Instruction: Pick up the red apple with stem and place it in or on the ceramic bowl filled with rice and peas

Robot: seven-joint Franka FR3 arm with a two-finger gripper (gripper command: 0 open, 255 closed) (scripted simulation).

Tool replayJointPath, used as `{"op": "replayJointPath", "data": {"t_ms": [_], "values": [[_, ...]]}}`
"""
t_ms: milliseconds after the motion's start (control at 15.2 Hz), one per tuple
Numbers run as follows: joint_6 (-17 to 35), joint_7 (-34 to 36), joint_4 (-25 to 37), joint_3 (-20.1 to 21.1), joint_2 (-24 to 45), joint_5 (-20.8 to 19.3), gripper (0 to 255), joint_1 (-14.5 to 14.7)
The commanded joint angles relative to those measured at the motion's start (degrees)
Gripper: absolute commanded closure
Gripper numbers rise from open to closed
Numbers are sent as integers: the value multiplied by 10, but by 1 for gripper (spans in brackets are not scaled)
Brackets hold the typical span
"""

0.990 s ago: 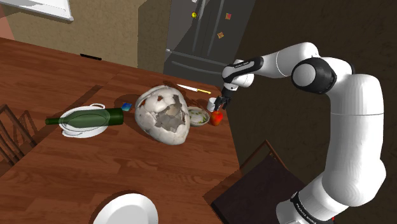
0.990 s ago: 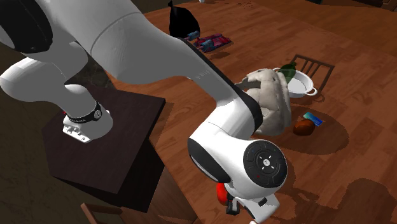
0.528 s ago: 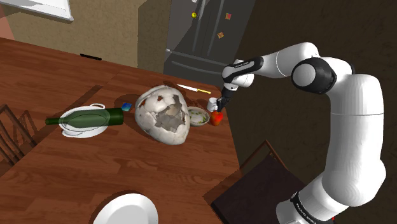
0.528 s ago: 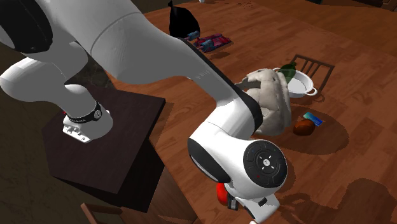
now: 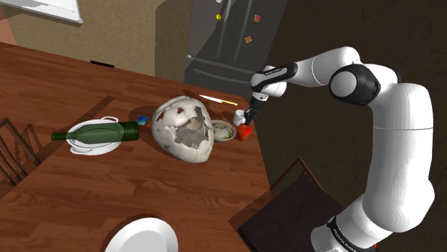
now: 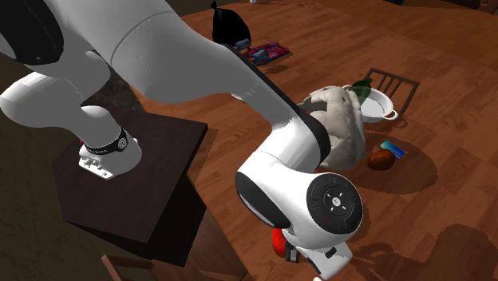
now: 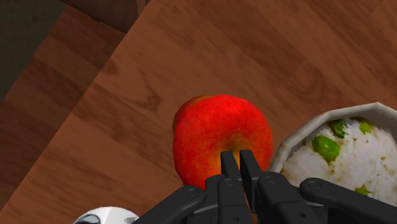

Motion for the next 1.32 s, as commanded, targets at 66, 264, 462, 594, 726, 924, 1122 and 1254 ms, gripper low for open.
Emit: {"op": "replayJointPath", "data": {"t_ms": [66, 264, 462, 594, 726, 924, 1122, 1254], "values": [[-14, 4, 2, -2, -13, -3, 255, 1], [-31, 8, 6, -4, -25, -7, 255, 2], [-48, 12, 11, -6, -37, -11, 255, 3], [-59, 15, 16, -7, -45, -13, 255, 3], [-71, 17, 21, -8, -52, -15, 255, 4], [-89, 21, 29, -10, -62, -19, 255, 4], [-107, 25, 38, -11, -71, -22, 255, 5], [-120, 28, 46, -12, -77, -24, 255, 5]]}}
